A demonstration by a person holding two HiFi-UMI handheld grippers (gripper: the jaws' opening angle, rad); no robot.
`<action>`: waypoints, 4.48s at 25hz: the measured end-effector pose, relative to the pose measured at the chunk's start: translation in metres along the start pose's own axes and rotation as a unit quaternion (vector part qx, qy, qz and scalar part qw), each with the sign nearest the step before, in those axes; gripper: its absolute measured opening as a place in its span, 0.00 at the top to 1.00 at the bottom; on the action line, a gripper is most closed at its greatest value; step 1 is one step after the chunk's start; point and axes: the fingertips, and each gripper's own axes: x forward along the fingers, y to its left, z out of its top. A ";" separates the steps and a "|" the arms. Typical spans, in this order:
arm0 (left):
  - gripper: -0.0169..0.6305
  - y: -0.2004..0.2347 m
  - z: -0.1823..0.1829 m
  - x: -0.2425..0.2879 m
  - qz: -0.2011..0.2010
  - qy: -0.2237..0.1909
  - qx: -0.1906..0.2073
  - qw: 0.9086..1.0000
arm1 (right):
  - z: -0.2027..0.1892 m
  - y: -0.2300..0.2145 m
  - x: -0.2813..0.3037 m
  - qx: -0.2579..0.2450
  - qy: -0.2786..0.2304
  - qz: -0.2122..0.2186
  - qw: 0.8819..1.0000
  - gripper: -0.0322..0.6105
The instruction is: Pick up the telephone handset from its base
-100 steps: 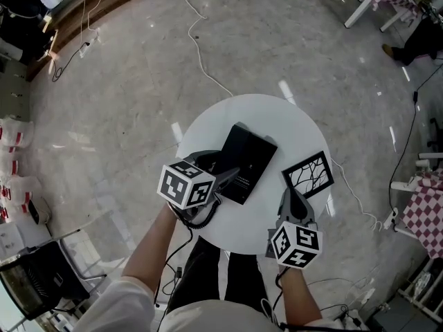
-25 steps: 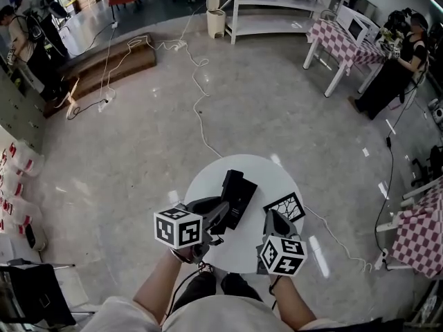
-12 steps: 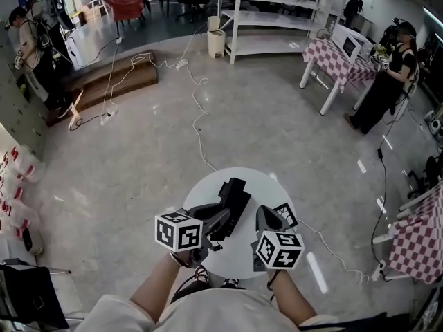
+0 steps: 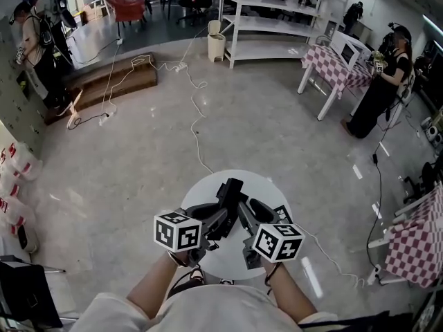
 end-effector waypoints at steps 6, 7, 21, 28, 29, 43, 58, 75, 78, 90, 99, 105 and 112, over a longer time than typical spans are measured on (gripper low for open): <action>0.85 -0.007 -0.005 0.002 -0.011 -0.017 0.014 1.000 | 0.000 0.026 0.010 0.041 0.010 0.050 0.998 0.53; 0.85 -0.009 -0.005 0.002 -0.014 -0.023 0.020 0.999 | -0.001 0.030 0.011 0.052 0.011 0.060 0.997 0.51; 0.85 -0.025 -0.026 0.003 -0.026 -0.025 0.126 0.991 | -0.013 0.022 0.021 0.066 0.041 0.022 0.997 0.51; 0.84 -0.023 -0.027 0.003 -0.020 -0.011 0.146 0.989 | -0.014 0.021 0.022 0.068 0.038 0.016 0.997 0.54; 0.84 -0.023 -0.026 0.004 -0.019 -0.010 0.148 0.989 | -0.013 0.021 0.022 0.070 0.035 0.017 0.997 0.54; 0.79 -0.021 0.014 0.007 0.010 -0.036 0.135 0.990 | 0.032 -0.020 -0.002 0.014 -0.032 -0.013 0.999 0.58; 0.79 -0.001 0.099 -0.011 0.173 -0.144 0.144 0.964 | 0.096 -0.055 -0.046 -0.055 -0.080 -0.035 0.995 0.58; 0.94 0.036 0.097 -0.024 0.240 -0.100 0.154 0.953 | 0.051 -0.030 -0.015 -0.017 -0.066 -0.084 0.994 0.58; 0.95 0.041 0.091 -0.025 0.229 -0.081 0.154 0.958 | 0.046 -0.028 -0.014 -0.012 -0.064 -0.103 0.993 0.58; 0.95 0.053 0.073 -0.019 0.200 -0.060 0.115 0.971 | 0.030 -0.037 -0.015 0.006 -0.057 -0.142 0.988 0.58; 0.95 0.051 0.078 -0.010 0.200 -0.067 0.113 0.971 | 0.038 -0.041 -0.015 0.007 -0.065 -0.134 0.989 0.58; 0.95 0.043 0.083 -0.008 0.201 -0.077 0.122 0.969 | 0.040 -0.043 -0.018 -0.001 -0.066 -0.130 0.989 0.58; 0.95 0.034 0.082 -0.005 0.198 -0.083 0.124 0.969 | 0.041 -0.048 -0.025 -0.012 -0.064 -0.133 0.989 0.58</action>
